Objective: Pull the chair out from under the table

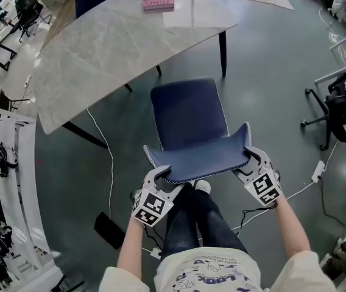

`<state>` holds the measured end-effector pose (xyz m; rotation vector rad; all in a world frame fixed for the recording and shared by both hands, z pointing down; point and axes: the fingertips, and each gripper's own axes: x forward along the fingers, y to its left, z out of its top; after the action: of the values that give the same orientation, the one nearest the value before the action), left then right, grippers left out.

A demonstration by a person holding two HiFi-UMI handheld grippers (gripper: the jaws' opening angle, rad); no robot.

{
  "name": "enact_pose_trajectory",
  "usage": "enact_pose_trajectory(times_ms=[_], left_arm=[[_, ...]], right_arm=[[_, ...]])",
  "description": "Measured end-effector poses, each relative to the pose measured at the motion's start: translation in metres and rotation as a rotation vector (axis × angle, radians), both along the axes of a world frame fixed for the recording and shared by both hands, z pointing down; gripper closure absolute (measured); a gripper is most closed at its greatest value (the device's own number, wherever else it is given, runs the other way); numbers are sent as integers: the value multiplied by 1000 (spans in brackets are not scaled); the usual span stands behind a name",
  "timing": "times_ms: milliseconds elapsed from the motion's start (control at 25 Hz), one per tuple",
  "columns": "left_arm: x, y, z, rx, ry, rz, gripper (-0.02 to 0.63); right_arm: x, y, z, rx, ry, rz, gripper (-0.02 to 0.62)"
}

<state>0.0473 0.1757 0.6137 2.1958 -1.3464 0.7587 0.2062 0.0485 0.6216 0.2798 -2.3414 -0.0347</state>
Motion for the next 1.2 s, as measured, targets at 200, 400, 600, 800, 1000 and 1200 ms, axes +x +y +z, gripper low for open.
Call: enact_pose_trajectory(times_ms=[200,400,600,800,1000,1200], left_arm=[[-2,5,-14,11,35,-52,331],[-9,9,-49,72,79,-98,331],[-27,-12,-118,236,155,-227,409],[-59,-36,-191,406,131,-357,549],[-82,-50,-260,559,104,-444,565],[-98,-54,-315,692,79,-557,571]], right_arm=[[5,6,-12,-43,-48,37,252],[7,11,-48,-52,-132,76,252],[-10,-1,-110,-39,-299,123,256],[-29,-35,-194,62,-513,268,397],[-49,-48,-270,148,-675,343,488],[-52,-54,-326,233,-778,399,558]])
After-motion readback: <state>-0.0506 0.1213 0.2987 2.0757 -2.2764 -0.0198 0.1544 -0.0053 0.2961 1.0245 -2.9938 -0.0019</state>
